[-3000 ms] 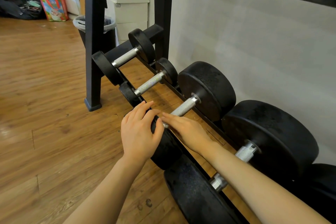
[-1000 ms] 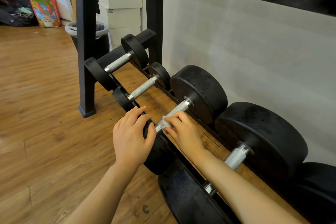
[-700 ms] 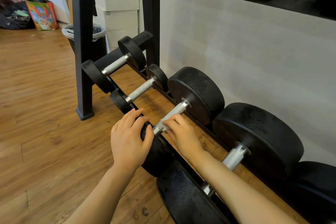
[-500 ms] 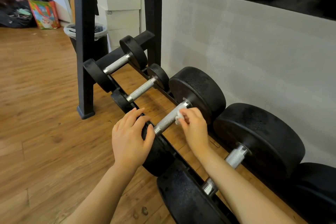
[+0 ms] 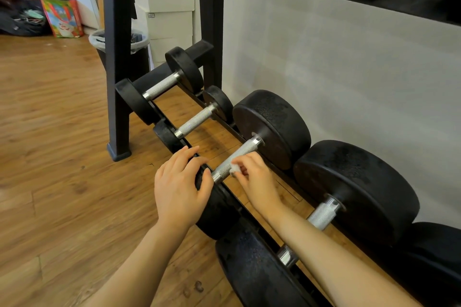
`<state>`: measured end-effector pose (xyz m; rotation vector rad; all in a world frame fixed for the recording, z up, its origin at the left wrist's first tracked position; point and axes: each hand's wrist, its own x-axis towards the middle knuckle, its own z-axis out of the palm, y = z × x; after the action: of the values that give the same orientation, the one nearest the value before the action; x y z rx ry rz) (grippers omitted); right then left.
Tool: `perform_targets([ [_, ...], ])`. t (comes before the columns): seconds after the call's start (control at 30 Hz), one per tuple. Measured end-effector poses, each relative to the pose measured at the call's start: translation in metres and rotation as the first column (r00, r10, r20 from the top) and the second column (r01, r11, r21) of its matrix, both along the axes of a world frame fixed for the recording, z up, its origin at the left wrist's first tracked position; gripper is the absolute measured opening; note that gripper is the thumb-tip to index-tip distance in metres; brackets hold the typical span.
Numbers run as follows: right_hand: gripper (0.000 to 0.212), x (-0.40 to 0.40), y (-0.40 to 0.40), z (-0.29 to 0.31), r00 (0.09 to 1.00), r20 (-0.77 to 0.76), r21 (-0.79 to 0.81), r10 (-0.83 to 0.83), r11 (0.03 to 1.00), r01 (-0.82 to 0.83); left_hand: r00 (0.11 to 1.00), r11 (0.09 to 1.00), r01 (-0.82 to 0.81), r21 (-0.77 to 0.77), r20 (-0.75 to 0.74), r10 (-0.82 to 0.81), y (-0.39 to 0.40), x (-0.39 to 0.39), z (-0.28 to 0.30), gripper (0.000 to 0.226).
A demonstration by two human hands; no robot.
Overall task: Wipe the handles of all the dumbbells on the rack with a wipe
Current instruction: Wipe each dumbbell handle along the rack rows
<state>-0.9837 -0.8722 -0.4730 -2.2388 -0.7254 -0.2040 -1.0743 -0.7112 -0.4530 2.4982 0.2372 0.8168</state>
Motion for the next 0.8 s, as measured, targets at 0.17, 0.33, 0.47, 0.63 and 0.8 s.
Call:
perform_targets([
  [0.17, 0.021, -0.0007, 0.0022, -0.0011, 1.000, -0.014, 0.054, 0.016, 0.998, -0.015, 1.000, 1.000, -0.001, -0.002, 0.002, 0.001, 0.0000, 0.0003, 0.0001, 0.040],
  [0.33, 0.019, -0.0002, 0.0034, -0.0043, 1.000, 0.008, 0.035, 0.015, 0.999, -0.015, 1.000, 1.000, 0.002, 0.001, 0.004, -0.002, 0.0005, 0.0006, -0.0010, 0.039],
  [0.47, 0.027, -0.0068, 0.0074, -0.0091, 0.988, 0.014, -0.102, 0.155, 0.983, -0.153, 1.000, 1.000, 0.004, 0.001, 0.014, -0.004, 0.0009, 0.0005, -0.0021, 0.037],
  [0.63, 0.027, -0.0055, 0.0066, -0.0075, 0.987, 0.065, -0.095, 0.145, 0.986, -0.139, 1.000, 1.000, 0.006, -0.004, 0.023, -0.006, 0.0011, 0.0010, -0.0021, 0.037],
  [0.8, 0.030, -0.0087, 0.0072, -0.0071, 0.960, 0.163, -0.183, 0.229, 0.963, -0.199, 1.000, 1.000, 0.005, -0.005, 0.015, -0.005, 0.0010, 0.0016, -0.0027, 0.038],
])
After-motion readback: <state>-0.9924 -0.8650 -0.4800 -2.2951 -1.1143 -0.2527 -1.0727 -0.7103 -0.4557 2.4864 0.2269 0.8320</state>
